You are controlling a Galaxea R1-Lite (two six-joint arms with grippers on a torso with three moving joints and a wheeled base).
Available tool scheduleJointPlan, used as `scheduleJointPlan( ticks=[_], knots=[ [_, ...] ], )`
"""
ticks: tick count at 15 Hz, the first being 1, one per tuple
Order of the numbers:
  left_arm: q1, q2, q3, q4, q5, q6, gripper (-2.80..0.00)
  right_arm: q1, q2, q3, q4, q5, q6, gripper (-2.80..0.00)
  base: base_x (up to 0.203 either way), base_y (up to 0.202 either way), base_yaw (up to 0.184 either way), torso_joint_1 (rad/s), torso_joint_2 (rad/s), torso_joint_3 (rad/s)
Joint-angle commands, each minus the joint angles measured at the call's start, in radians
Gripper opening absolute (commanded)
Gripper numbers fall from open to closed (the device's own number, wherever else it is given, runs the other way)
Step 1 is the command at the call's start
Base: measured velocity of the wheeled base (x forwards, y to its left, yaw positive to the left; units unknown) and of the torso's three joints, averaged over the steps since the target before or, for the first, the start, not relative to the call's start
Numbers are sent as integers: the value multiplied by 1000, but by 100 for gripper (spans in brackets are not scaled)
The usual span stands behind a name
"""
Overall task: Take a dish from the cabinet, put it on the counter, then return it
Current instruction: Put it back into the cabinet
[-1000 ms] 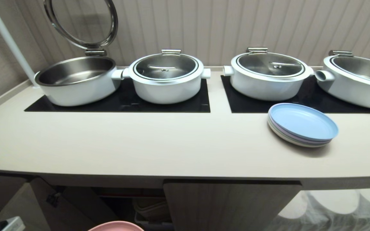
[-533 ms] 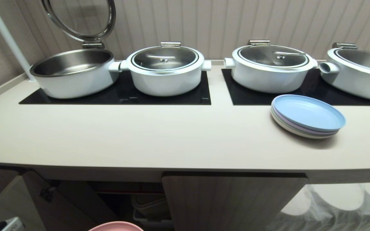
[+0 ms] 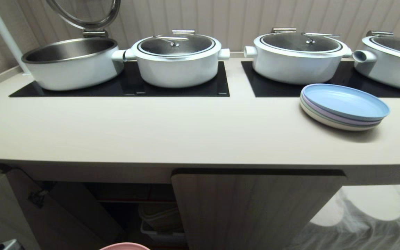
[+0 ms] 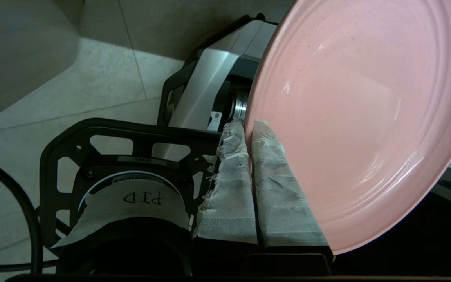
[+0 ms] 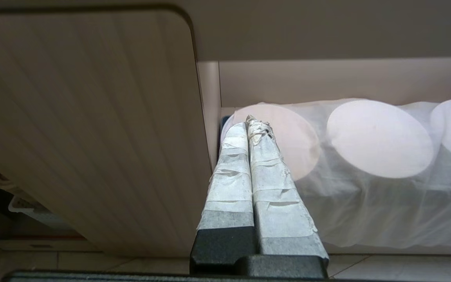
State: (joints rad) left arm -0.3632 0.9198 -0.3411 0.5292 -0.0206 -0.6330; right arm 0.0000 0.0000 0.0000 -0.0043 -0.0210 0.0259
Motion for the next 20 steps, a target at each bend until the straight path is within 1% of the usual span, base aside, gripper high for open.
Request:
scheduleJointPlan(
  ticks=[1, 12, 20],
  knots=[
    [0, -10, 4, 3, 1, -4, -280, 0, 0, 0, 0, -1, 0, -280, 0, 0, 0, -246, 533, 304],
    [0, -22, 2, 17, -1, -4, -280, -1, 0, 0, 0, -1, 0, -280, 0, 0, 0, -217, 511, 289],
    [0, -39, 2, 18, -1, -4, -280, 0, 0, 0, 0, -1, 0, -280, 0, 0, 0, -172, 463, 289]
  ],
)
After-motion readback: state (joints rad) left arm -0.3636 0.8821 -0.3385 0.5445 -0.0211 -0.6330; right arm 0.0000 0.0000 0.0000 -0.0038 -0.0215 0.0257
